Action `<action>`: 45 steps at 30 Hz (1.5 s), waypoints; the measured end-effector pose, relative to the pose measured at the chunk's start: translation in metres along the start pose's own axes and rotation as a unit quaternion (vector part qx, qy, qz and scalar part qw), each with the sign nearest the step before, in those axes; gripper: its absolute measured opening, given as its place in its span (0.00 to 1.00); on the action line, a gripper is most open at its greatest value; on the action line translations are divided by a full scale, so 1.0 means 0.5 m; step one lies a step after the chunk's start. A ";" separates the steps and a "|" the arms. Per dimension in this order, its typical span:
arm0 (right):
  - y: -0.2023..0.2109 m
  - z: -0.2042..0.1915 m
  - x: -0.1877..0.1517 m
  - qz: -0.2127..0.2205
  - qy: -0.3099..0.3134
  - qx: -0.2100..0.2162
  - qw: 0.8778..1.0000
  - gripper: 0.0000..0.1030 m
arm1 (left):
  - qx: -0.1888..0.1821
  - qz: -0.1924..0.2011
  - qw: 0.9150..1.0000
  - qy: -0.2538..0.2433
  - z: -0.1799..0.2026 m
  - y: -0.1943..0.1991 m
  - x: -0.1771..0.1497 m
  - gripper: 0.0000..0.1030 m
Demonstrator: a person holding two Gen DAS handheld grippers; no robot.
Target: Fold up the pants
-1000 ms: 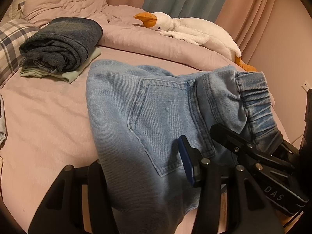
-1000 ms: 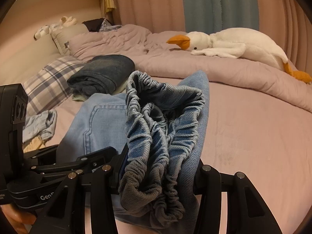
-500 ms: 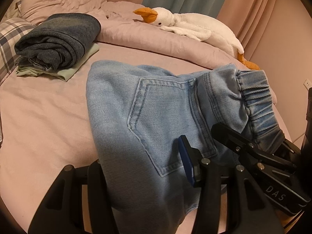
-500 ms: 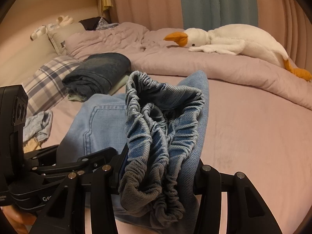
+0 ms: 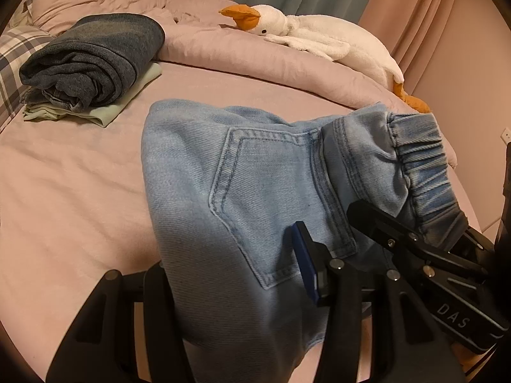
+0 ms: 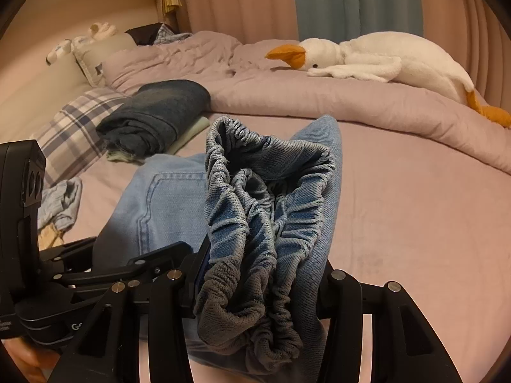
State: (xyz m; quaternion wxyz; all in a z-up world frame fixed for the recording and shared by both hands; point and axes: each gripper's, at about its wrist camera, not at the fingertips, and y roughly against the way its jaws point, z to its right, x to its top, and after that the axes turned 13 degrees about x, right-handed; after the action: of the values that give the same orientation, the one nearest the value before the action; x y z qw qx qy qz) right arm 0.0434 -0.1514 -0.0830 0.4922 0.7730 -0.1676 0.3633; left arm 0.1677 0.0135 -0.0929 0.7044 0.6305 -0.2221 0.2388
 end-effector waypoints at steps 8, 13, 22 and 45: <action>-0.013 0.006 0.000 -0.010 -0.008 0.001 1.000 0.50 | 0.002 -0.009 1.000 -0.002 -0.005 -0.018 0.000 0.48; -0.022 0.011 -0.003 -0.017 -0.015 0.001 1.000 0.50 | 0.004 -0.017 1.000 -0.001 -0.006 -0.027 -0.003 0.48; -0.036 0.017 -0.001 -0.030 -0.018 0.000 0.999 0.50 | 0.015 -0.030 0.999 -0.007 -0.005 -0.045 -0.002 0.48; -0.057 0.069 -0.012 -0.052 -0.077 0.014 0.996 0.50 | 0.048 -0.035 0.997 -0.040 0.001 -0.068 -0.002 0.62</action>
State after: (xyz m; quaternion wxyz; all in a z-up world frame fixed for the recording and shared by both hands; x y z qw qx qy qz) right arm 0.0705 -0.1694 -0.1144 0.4855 0.8131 -0.1598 0.2785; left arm 0.1879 0.0099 -0.1202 0.6718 0.6799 -0.2166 0.1989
